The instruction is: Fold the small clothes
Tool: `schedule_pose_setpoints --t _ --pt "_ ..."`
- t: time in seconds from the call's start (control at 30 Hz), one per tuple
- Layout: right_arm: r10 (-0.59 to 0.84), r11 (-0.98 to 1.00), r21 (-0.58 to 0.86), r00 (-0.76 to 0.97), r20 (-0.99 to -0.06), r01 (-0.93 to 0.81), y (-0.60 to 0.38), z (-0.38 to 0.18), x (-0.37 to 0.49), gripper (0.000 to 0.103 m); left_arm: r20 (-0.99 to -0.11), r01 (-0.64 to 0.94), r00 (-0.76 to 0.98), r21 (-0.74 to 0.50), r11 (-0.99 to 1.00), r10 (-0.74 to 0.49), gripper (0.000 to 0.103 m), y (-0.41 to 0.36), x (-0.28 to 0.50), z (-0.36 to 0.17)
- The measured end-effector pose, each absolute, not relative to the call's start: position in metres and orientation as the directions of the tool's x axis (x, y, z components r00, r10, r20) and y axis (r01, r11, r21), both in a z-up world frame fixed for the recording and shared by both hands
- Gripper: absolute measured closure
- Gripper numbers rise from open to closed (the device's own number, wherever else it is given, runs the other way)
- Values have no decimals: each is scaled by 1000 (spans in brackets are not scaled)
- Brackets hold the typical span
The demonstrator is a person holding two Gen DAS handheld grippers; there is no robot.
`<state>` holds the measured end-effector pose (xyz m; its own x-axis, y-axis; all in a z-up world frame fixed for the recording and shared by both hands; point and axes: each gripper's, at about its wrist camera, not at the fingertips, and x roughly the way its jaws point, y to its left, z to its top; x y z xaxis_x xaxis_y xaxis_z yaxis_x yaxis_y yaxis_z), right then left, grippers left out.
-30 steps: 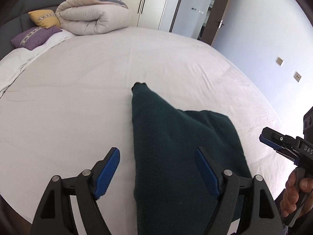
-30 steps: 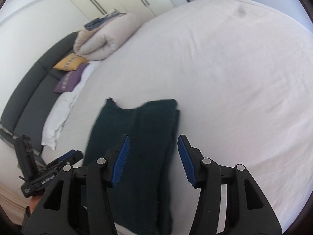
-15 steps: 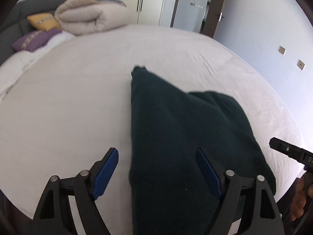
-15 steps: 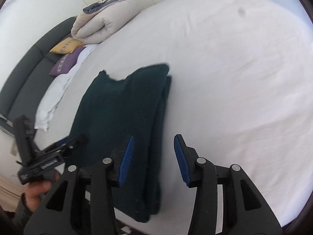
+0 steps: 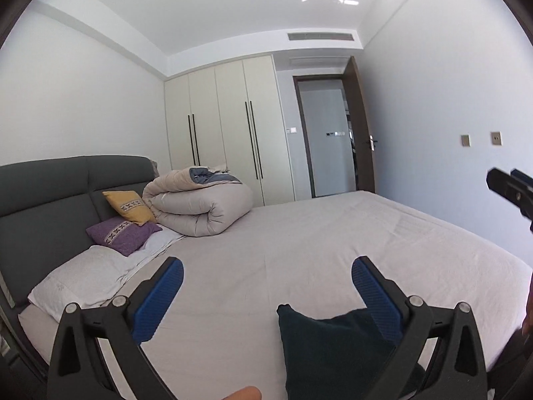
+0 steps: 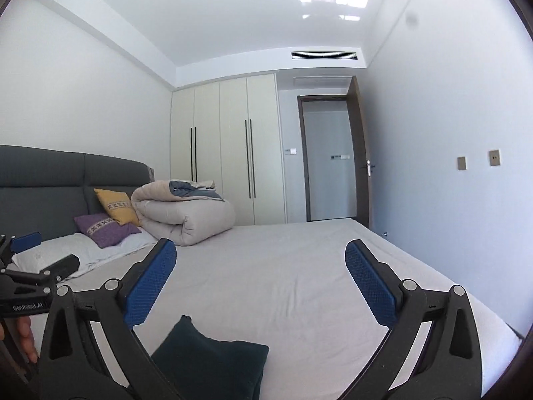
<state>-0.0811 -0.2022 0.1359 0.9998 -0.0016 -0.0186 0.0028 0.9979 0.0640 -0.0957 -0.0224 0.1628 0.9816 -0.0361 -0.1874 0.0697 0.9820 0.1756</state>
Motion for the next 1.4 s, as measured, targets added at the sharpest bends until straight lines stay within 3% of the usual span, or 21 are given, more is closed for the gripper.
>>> schedule_pose_setpoints --t 0.1,0.17,0.23,0.33,0.47,0.6,0.83,1.4 --pt "42 991 127 997 -66 -34 -204 146 -83 0 -229 59 973 171 983 -19 0 -24 -101 154" --pt "77 986 154 990 -120 -58 -201 140 -79 0 -333 72 942 106 992 -32 0 -21 -95 137" --pt "94 988 137 972 -217 -65 -194 129 -69 0 -456 38 890 62 997 -6 0 -19 -82 116" --pt "49 995 104 930 -365 -11 -184 102 -50 0 -581 5 813 92 996 49 0 -23 -62 83" --pt "0 990 121 863 -505 70 -198 56 -42 0 -678 28 734 -31 999 -41 0 -14 -51 54" --pt "-9 989 113 806 -592 94 -196 18 -25 0 -709 30 705 13 999 -12 0 -18 -51 35" --pt "-24 996 52 748 -664 78 -188 -25 -18 0 -728 11 685 42 999 23 0 -14 -49 22" --pt "-23 993 65 719 -694 95 -179 -29 -28 0 -755 15 655 36 999 18 0 -11 -46 13"
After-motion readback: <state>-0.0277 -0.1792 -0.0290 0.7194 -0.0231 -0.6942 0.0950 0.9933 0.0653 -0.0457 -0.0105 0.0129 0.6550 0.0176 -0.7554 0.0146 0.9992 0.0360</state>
